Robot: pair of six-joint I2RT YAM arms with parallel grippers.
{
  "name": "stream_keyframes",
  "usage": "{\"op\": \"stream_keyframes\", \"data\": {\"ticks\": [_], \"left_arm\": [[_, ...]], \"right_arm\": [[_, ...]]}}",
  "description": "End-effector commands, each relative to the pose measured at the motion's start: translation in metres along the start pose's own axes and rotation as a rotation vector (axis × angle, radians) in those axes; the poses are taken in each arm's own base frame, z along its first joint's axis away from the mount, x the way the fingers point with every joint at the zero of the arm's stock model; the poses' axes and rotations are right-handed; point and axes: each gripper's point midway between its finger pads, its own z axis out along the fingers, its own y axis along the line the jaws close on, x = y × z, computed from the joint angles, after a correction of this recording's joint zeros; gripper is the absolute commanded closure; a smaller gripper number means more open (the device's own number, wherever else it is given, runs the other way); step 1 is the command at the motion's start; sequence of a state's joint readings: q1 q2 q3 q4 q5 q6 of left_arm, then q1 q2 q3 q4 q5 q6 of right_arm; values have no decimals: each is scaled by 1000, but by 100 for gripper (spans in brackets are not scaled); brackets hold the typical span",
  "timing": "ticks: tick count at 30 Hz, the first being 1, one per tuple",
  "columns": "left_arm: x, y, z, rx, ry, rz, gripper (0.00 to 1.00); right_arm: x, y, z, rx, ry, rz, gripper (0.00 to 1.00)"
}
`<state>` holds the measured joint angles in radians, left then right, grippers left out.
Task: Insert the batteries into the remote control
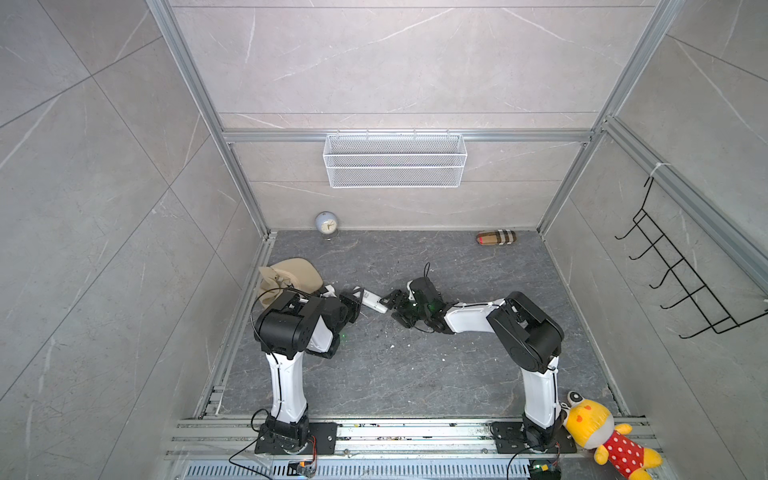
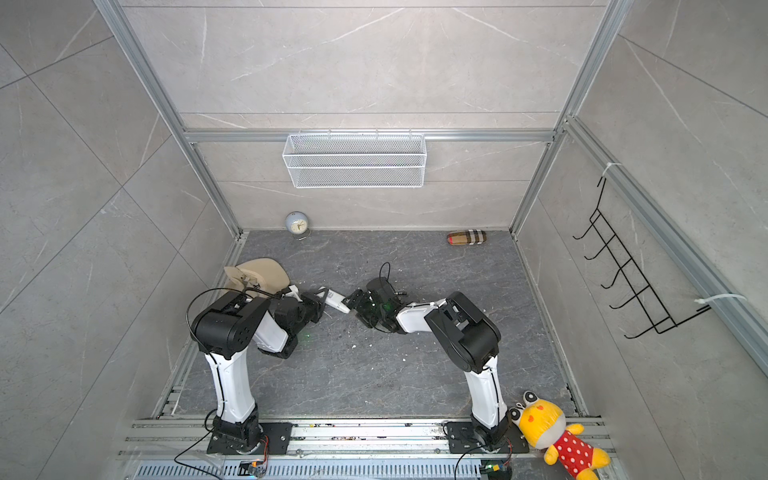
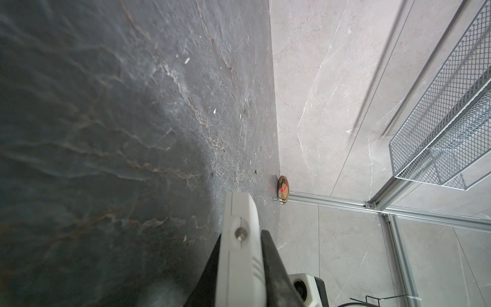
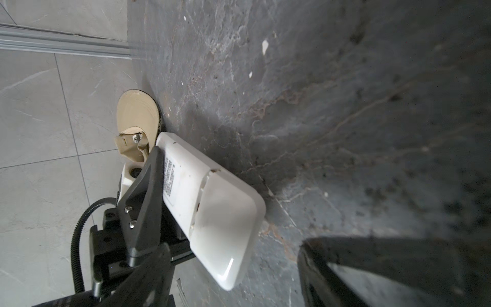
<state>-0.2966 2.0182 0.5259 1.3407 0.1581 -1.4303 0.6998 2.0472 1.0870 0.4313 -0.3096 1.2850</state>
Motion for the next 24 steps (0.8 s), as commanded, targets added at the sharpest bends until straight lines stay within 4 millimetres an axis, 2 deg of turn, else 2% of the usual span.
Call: {"op": "stream_keyframes", "data": {"ticks": [1, 9, 20, 24], "left_arm": [[-9, -43, 1, 133, -30, -2, 100], [-9, -49, 1, 146, -25, -11, 100], [-7, -54, 0, 159, -15, -14, 100], [-8, -55, 0, 161, -17, -8, 100]], "right_arm": [[4, -12, 15, 13, 29, 66, 27], [1, -19, 20, 37, 16, 78, 39], [-1, -20, 27, 51, 20, 66, 42], [-1, -21, 27, 64, 25, 55, 49]]}}
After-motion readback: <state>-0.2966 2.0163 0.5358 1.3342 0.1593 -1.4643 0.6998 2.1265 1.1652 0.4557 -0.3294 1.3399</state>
